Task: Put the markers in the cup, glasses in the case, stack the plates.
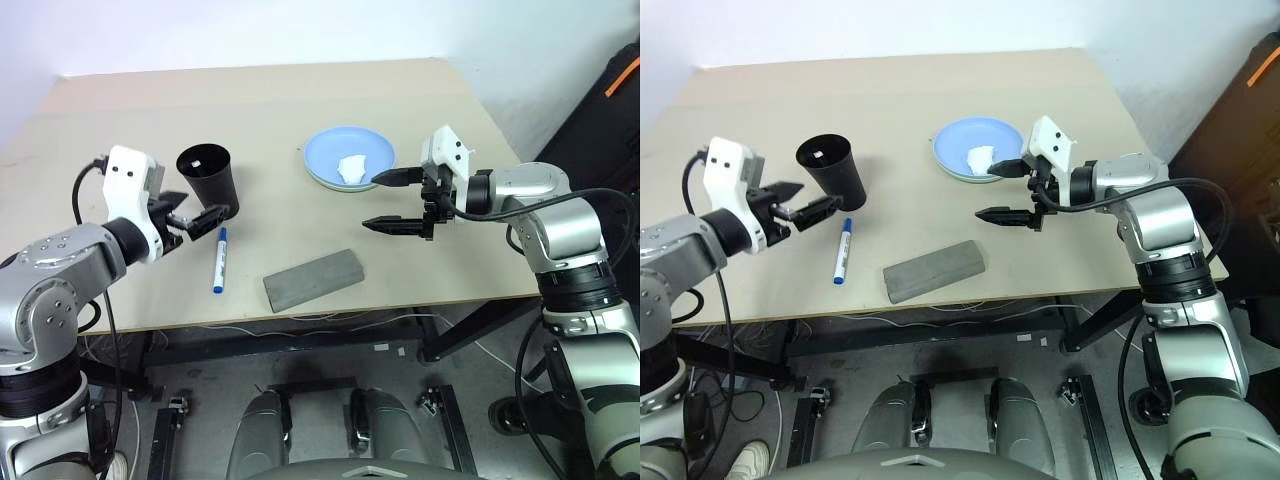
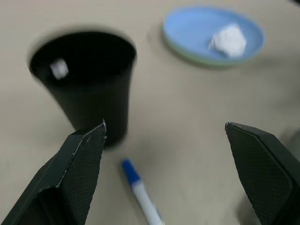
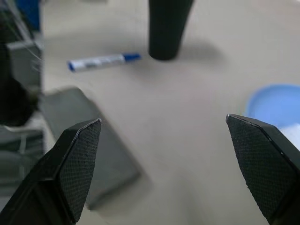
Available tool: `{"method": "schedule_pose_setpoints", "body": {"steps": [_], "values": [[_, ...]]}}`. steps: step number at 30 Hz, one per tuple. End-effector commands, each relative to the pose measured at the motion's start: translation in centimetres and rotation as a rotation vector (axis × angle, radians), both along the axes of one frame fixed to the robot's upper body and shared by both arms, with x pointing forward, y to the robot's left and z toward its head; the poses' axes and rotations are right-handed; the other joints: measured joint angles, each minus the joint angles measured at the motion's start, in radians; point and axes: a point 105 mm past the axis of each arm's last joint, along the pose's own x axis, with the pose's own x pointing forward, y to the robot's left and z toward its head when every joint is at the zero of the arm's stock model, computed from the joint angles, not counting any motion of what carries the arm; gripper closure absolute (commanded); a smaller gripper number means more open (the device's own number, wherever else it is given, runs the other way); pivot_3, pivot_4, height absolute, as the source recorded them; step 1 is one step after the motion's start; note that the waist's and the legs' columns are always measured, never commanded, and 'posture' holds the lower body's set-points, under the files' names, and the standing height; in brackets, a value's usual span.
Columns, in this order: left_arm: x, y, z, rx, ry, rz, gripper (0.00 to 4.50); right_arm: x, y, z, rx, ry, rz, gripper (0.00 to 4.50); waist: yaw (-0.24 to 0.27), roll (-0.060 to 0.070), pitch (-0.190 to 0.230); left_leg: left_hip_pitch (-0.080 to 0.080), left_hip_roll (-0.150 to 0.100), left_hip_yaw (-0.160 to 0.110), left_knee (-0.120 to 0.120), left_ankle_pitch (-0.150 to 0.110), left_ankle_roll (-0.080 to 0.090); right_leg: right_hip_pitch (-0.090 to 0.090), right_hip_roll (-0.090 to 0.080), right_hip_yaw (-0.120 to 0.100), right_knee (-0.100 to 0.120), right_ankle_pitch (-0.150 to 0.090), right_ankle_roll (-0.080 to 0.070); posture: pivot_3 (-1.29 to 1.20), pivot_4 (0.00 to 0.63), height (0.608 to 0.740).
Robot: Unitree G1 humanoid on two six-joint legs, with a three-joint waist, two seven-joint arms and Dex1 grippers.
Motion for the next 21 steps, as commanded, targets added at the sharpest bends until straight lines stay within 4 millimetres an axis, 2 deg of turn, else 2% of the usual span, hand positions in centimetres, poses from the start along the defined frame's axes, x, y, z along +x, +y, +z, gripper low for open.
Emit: {"method": "schedule_pose_setpoints", "body": {"steps": [1,6,13,16,21], "values": [[0.1,-0.3,-0.3,0.022,0.0,0.034,0.23,-0.4,0.3,2.3,0.037,-0.051,0.045,0.0,0.001,0.0,0.0,0.0,0.0,0.0,0.0,0.0,0.0,0.0,0.0,0.0,0.0,0.0,0.0,0.0,0.15,0.735],[1.1,1.4,-3.0,0.045,0.132,0.218,0.23,-0.3,0.3,2.3,0.025,-0.067,0.038,0.0,0.001,0.0,0.0,0.002,0.0,0.0,0.0,0.0,0.0,0.002,0.0,0.0,0.0,0.0,0.0,0.0,0.15,0.735],[1.9,0.9,-4.0,0.073,0.234,0.342,0.23,-0.1,0.2,2.0,0.01,-0.071,0.024,0.0,0.002,-0.001,0.0,0.001,-0.001,-0.001,0.0,0.0,0.0,0.002,0.0,0.0,-0.001,0.0,0.0,0.0,0.15,0.735],[2.3,0.4,-3.6,0.045,0.22,0.382,0.23,-0.1,0.3,1.9,0.011,-0.072,0.025,0.0,0.002,-0.001,0.0,0.002,-0.001,-0.001,0.0,0.0,0.0,0.003,0.0,0.0,-0.001,0.0,0.0,0.0,0.15,0.735],[2.7,0.6,-4.8,0.024,0.275,0.452,0.23,-0.1,0.2,1.8,0.008,-0.077,0.018,0.0,-0.001,-0.001,0.0,0.003,-0.001,-0.001,0.0,0.0,0.0,0.003,0.001,0.0,0.0,0.002,0.002,0.0,0.15,0.735]]}}
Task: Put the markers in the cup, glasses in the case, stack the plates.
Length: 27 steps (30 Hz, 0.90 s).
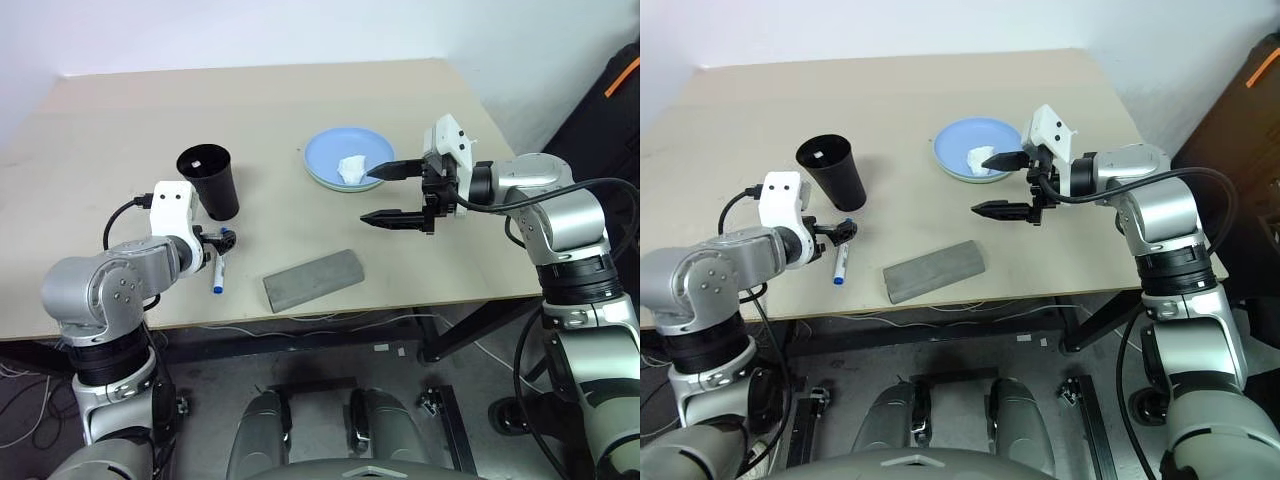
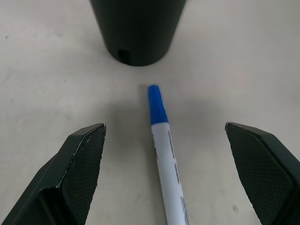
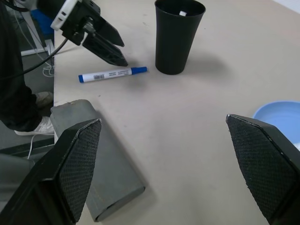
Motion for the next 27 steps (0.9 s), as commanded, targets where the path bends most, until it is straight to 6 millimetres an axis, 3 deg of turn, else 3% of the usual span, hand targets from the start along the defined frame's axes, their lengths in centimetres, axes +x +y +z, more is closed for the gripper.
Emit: {"method": "schedule_pose_setpoints", "body": {"steps": [1,4,11,16,22,27], "values": [[0.2,0.5,-0.1,-0.003,0.014,0.057,0.23,-0.2,0.1,1.1,0.006,-0.059,0.003,0.0,0.001,0.0,0.0,0.001,0.0,0.0,0.0,0.0,0.0,0.0,0.0,0.0,0.0,0.0,0.0,0.0,0.15,0.735],[0.3,1.5,-1.1,0.0,0.067,0.121,0.23,-0.1,0.1,1.0,0.004,-0.06,-0.004,0.0,0.002,0.0,0.0,0.001,0.0,0.0,0.0,0.0,0.0,0.0,0.0,0.0,0.0,0.0,-0.001,0.0,0.15,0.735],[0.3,0.6,-2.8,0.008,0.147,0.078,0.23,0.0,0.0,1.0,0.007,-0.069,-0.024,0.0,0.002,0.0,0.0,0.001,0.0,0.0,0.0,0.0,0.0,0.002,0.0,0.0,-0.001,-0.001,-0.002,0.0,0.15,0.735],[0.6,-0.2,-3.1,-0.007,0.168,0.06,0.23,-0.1,-0.2,1.0,0.008,-0.072,-0.038,0.0,0.004,0.0,0.0,0.003,0.0,0.0,0.0,0.0,0.0,0.003,-0.001,0.0,-0.001,-0.002,-0.003,0.0,0.15,0.735],[0.8,0.5,-3.1,-0.02,0.183,0.111,0.23,0.1,-0.7,0.8,-0.005,-0.081,-0.071,0.0,0.004,0.0,0.0,0.004,-0.001,0.0,0.0,-0.002,-0.003,0.005,-0.001,0.0,-0.001,-0.002,-0.003,0.0,0.15,0.735],[0.8,0.5,-3.3,-0.027,0.19,0.119,1.82,0.2,-0.6,0.5,-0.014,-0.082,-0.081,0.0,0.004,0.0,0.0,0.005,-0.001,-0.001,0.0,-0.002,-0.003,0.005,-0.001,-0.001,-0.001,-0.002,-0.003,0.0,0.15,0.735]]}}
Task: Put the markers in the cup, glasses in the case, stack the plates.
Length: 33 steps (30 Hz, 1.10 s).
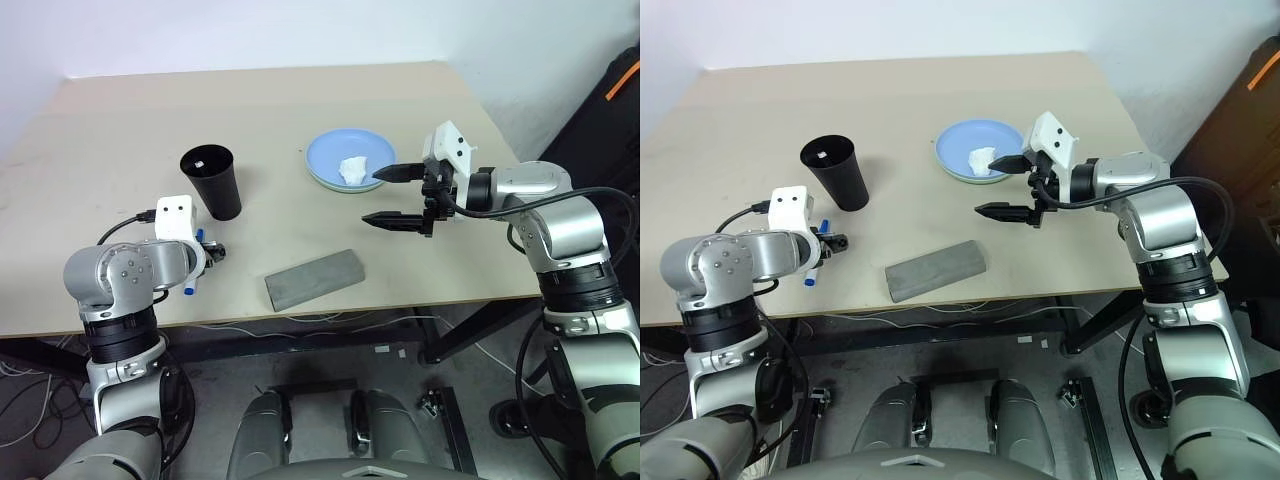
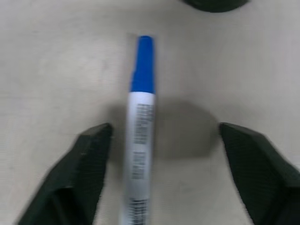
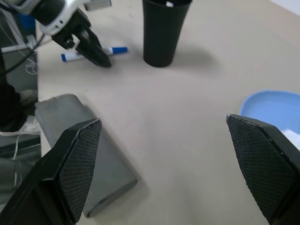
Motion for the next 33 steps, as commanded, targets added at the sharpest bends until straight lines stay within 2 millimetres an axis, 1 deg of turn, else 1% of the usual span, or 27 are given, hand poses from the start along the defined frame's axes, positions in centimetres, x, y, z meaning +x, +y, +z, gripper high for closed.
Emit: {"method": "schedule_pose_setpoints", "body": {"steps": [1,2,3,7,11,13,15,17,18,19,21,23,26,27,29,31,33], "values": [[0.0,-0.9,-0.3,-0.038,0.013,-0.033,2.19,-0.2,0.0,1.3,-0.004,-0.067,0.001,0.0,0.001,0.0,0.0,0.0,0.0,0.0,0.0,0.0,0.0,0.0,0.0,0.0,0.0,0.0,0.0,0.0,0.15,0.735],[0.0,-1.0,-0.3,-0.038,0.011,-0.032,2.48,-0.1,0.0,1.2,-0.007,-0.067,-0.002,0.0,0.002,0.0,0.0,0.0,0.0,0.0,0.0,0.0,0.0,0.0,0.0,0.0,0.0,0.0,0.0,0.0,0.15,0.735],[0.0,-1.0,-0.3,-0.04,0.011,-0.034,2.88,-0.1,0.0,1.2,-0.009,-0.067,-0.003,0.0,0.003,0.0,0.0,0.0,0.0,0.0,0.0,0.0,0.0,0.0,0.0,0.0,-0.001,0.0,0.0,0.0,0.15,0.735],[0.1,-0.9,0.2,-0.065,-0.009,-0.022,4.2,0.3,0.1,1.1,-0.02,-0.076,-0.012,0.0,0.004,0.0,0.0,0.0,-0.001,0.0,0.0,0.0,0.0,0.001,-0.001,0.0,-0.002,0.0,0.0,0.0,0.15,0.735],[0.1,-0.7,0.7,-0.065,-0.017,-0.034,4.23,0.7,0.1,0.8,-0.033,-0.081,-0.022,0.0,0.004,0.0,0.0,0.0,-0.001,0.0,0.0,0.0,0.0,0.001,-0.001,0.0,-0.002,0.0,0.0,0.0,0.15,0.735],[0.1,-1.0,1.1,-0.063,-0.03,-0.069,4.23,0.7,0.1,0.9,-0.027,-0.083,-0.021,0.0,0.002,0.0,0.0,0.0,-0.001,0.0,0.0,0.0,0.0,0.001,-0.001,0.0,-0.002,0.0,0.0,0.0,0.15,0.735],[0.1,-2.3,2.5,-0.047,-0.083,-0.166,4.23,0.8,0.2,1.2,-0.012,-0.085,-0.02,0.0,0.0,-0.001,0.001,-0.001,-0.001,0.0,0.0,0.0,0.0,0.001,-0.001,0.0,-0.002,0.0,0.0,0.0,0.15,0.735],[-0.2,-4.8,4.7,-0.036,-0.164,-0.327,4.23,0.8,0.1,1.2,-0.011,-0.085,-0.022,0.0,-0.001,-0.002,0.002,-0.001,-0.001,0.0,-0.001,0.0,0.0,0.0,-0.001,0.0,-0.003,0.0,0.0,0.0,0.15,0.735],[-0.4,-6.2,5.3,-0.071,-0.191,-0.401,4.23,0.8,0.1,1.2,-0.013,-0.085,-0.02,0.0,0.0,-0.003,0.002,-0.002,-0.001,0.0,-0.001,0.0,0.0,0.0,-0.001,0.0,-0.003,0.0,0.0,0.0,0.15,0.735],[-0.6,-7.2,6.2,-0.071,-0.225,-0.458,4.23,0.8,0.2,1.1,-0.014,-0.084,-0.018,0.0,0.002,-0.003,0.002,-0.002,-0.001,0.0,-0.001,0.0,0.0,0.0,-0.001,0.0,-0.003,0.0,0.0,0.0,0.15,0.735],[-0.9,-8.2,7.6,-0.022,-0.289,-0.533,4.23,0.7,0.4,1.0,-0.014,-0.083,-0.009,0.0,0.0,-0.003,0.002,-0.002,-0.001,0.0,-0.001,0.0,0.0,0.0,-0.001,0.0,-0.004,0.0,0.0,0.0,0.15,0.735],[-0.6,-8.7,9.1,0.033,-0.416,-0.571,4.23,0.5,0.6,1.1,-0.01,-0.082,0.004,0.0,-0.004,-0.003,0.002,-0.002,-0.001,0.001,-0.002,0.0,0.0,0.0,-0.001,0.0,-0.006,0.0,0.0,0.0,0.15,0.735],[-0.2,-9.5,10.3,0.103,-0.552,-0.663,4.23,0.3,0.6,1.3,-0.003,-0.084,0.011,0.0,-0.004,-0.002,0.002,-0.002,0.0,0.001,-0.005,0.0,0.0,0.0,0.001,0.0,-0.007,0.0,0.0,0.0,0.15,0.735],[0.1,-9.7,11.2,0.127,-0.637,-0.669,4.23,0.3,0.5,1.2,-0.004,-0.085,0.009,0.0,-0.002,-0.002,0.002,-0.002,0.0,0.001,-0.005,0.0,0.0,-0.001,0.002,0.0,-0.007,0.0,0.0,0.0,0.15,0.735],[0.8,-9.5,12.7,0.194,-0.778,-0.651,4.23,0.2,0.4,1.1,-0.008,-0.084,0.004,0.0,-0.001,-0.002,0.003,-0.002,0.0,0.001,-0.005,0.0,0.0,-0.001,0.002,0.0,-0.008,0.0,0.0,0.0,0.15,0.735],[1.2,-9.2,14.1,0.316,-0.931,-0.635,4.23,0.2,0.2,1.1,-0.008,-0.084,0.001,0.0,0.0,-0.002,0.003,-0.003,0.0,0.002,-0.005,0.0,0.0,-0.001,0.001,0.0,-0.009,0.0,0.0,0.0,0.15,0.735],[1.6,-9.0,14.5,0.386,-1.025,-0.623,4.23,0.2,0.1,1.3,-0.003,-0.084,-0.002,0.0,0.0,-0.002,0.003,-0.003,0.0,0.002,-0.004,0.0,0.0,-0.001,0.0,0.0,-0.01,0.0,0.0,0.0,0.15,0.735]]}}
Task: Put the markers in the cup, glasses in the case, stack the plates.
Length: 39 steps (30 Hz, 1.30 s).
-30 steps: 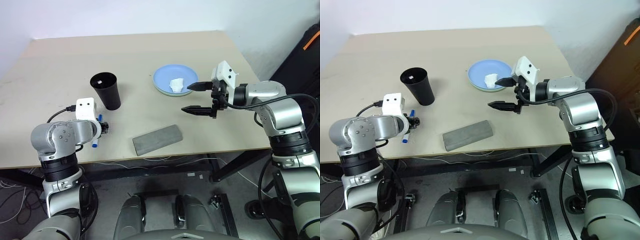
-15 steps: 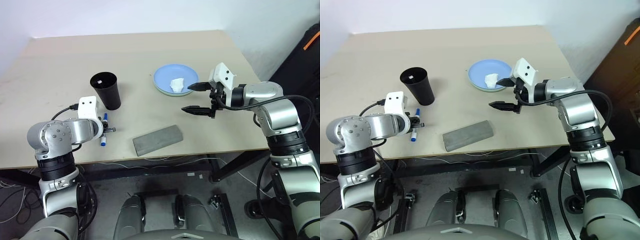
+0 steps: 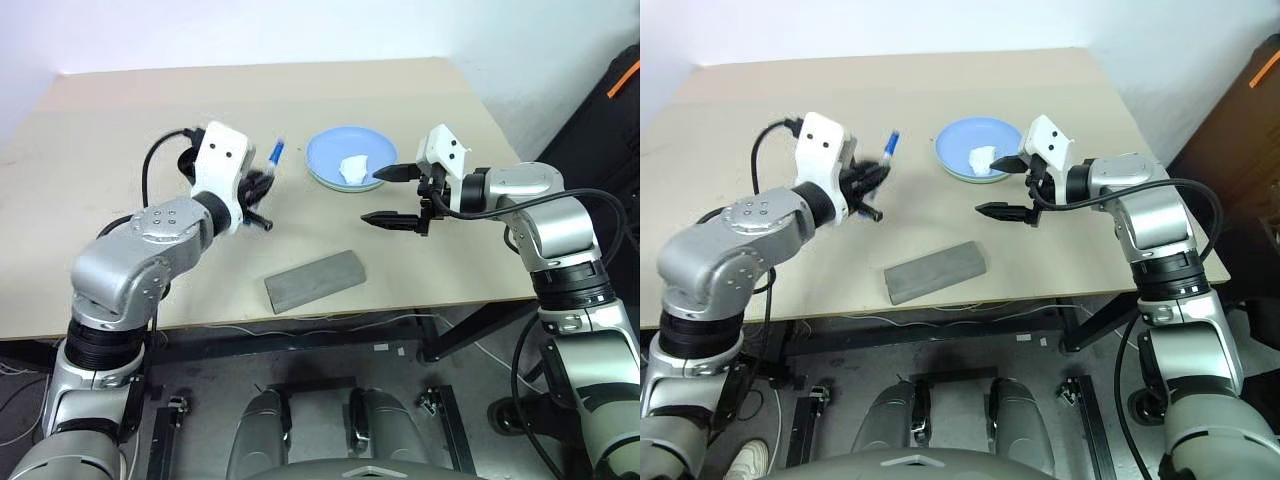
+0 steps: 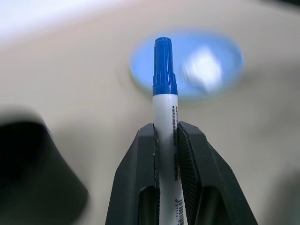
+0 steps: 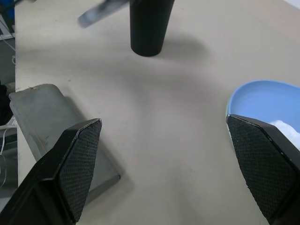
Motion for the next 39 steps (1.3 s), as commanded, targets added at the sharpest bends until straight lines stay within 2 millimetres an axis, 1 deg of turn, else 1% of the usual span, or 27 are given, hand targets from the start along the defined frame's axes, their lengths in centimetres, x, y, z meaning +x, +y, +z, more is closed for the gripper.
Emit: {"method": "schedule_pose_setpoints", "body": {"steps": [1,3,6,10,12,13,16,18,22,24,26,28,30,36,38,39], "values": [[0.4,0.3,2.1,0.054,-0.254,0.019,4.23,-0.5,0.0,1.8,0.021,-0.064,0.018,0.0,0.0,0.0,0.0,0.0,0.0,0.0,0.0,0.0,0.0,0.0,0.0,0.0,-0.001,0.0,0.0,0.0,0.15,0.735],[1.3,0.9,2.6,0.026,-0.314,0.054,4.23,-0.6,0.0,1.6,0.018,-0.065,0.018,0.0,0.004,0.0,0.0,-0.001,0.0,0.0,0.0,0.0,0.001,0.0,0.0,0.0,-0.002,0.0,0.0,0.0,0.15,0.735],[2.0,1.7,3.7,0.023,-0.436,0.095,4.23,-1.0,0.1,1.6,0.023,-0.056,0.035,0.0,0.006,0.0,0.0,-0.003,0.0,0.0,0.0,0.002,0.003,-0.002,0.0,0.0,-0.002,0.001,0.001,0.0,0.15,0.735],[2.9,2.7,4.9,-0.05,-0.506,0.107,4.23,-1.1,0.1,1.7,0.029,-0.056,0.034,0.0,0.014,0.0,0.0,-0.007,0.0,0.001,0.001,0.002,0.003,-0.006,0.0,0.0,-0.001,0.001,0.002,0.0,0.15,0.735],[3.2,3.0,5.0,-0.085,-0.524,0.115,4.23,-1.1,0.0,1.7,0.028,-0.055,0.031,0.0,0.018,0.0,0.0,-0.009,0.0,0.001,0.001,0.002,0.003,-0.008,0.0,0.0,0.0,0.003,0.005,0.0,0.15,0.735],[3.3,3.1,5.1,-0.117,-0.534,0.113,4.23,-1.1,0.1,1.7,0.028,-0.055,0.031,0.0,0.019,0.0,0.0,-0.009,0.0,0.001,0.001,0.002,0.004,-0.008,0.001,0.0,0.0,0.003,0.005,0.0,0.15,0.735],[3.2,3.0,5.4,-0.137,-0.556,0.103,4.23,-1.2,0.1,1.7,0.026,-0.056,0.026,0.0,0.023,0.0,0.0,-0.009,0.0,0.001,0.002,0.002,0.004,-0.008,0.001,0.0,0.0,0.003,0.005,0.0,0.15,0.735],[3.1,3.4,5.8,-0.148,-0.574,0.125,4.23,-1.2,0.0,1.8,0.025,-0.056,0.023,0.0,0.023,0.0,0.0,-0.011,0.0,0.001,0.002,0.002,0.004,-0.009,0.001,0.0,0.0,0.003,0.006,0.0,0.15,0.735],[3.0,5.0,5.1,-0.159,-0.537,0.195,4.23,-1.2,-0.4,1.9,0.017,-0.061,0.009,0.0,0.022,0.0,0.0,-0.012,0.0,0.001,0.004,0.002,0.004,-0.009,0.001,0.0,0.0,0.004,0.007,0.0,0.15,0.735],[3.0,5.9,4.2,-0.141,-0.522,0.221,4.23,-1.1,-0.5,1.8,0.018,-0.061,0.005,0.0,0.021,0.0,0.0,-0.011,0.0,0.0,0.004,0.002,0.004,-0.009,0.001,0.0,0.001,0.004,0.007,0.0,0.15,0.735],[3.2,6.2,3.2,-0.144,-0.489,0.236,4.23,-0.9,-0.3,1.8,0.019,-0.061,0.004,0.0,0.021,0.0,0.0,-0.011,0.001,0.0,0.004,0.002,0.004,-0.009,0.001,0.0,0.001,0.004,0.007,0.0,0.15,0.735],[3.5,6.4,2.4,-0.177,-0.443,0.238,4.23,-1.0,0.1,1.8,0.022,-0.063,0.014,0.0,0.022,0.0,0.0,-0.011,0.001,0.0,0.004,0.002,0.004,-0.009,0.001,0.0,0.002,0.004,0.007,0.0,0.15,0.735],[3.6,6.3,2.1,-0.169,-0.436,0.231,4.23,-0.9,0.3,1.9,0.024,-0.067,0.021,0.0,0.023,0.0,0.0,-0.011,0.001,0.0,0.005,0.002,0.004,-0.009,0.001,0.0,0.002,0.004,0.007,0.0,0.15,0.735],[4.1,6.7,1.4,-0.185,-0.392,0.245,4.23,-0.7,0.2,1.9,0.016,-0.075,0.015,0.0,0.022,0.0,0.0,-0.012,0.001,0.0,0.006,0.002,0.004,-0.009,0.0,0.0,0.002,0.005,0.008,0.0,0.15,0.735],[4.2,6.6,1.2,-0.183,-0.38,0.243,3.52,-0.8,0.1,1.9,0.017,-0.076,0.015,0.0,0.022,0.0,0.0,-0.012,0.001,0.0,0.006,0.002,0.004,-0.009,0.001,0.0,0.002,0.005,0.008,0.0,0.15,0.735],[4.2,6.6,1.1,-0.174,-0.379,0.244,3.31,-0.8,0.1,1.8,0.016,-0.076,0.013,0.0,0.022,0.0,0.0,-0.012,0.001,0.0,0.006,0.002,0.004,-0.009,0.001,0.0,0.003,0.005,0.008,0.0,0.15,0.735]]}}
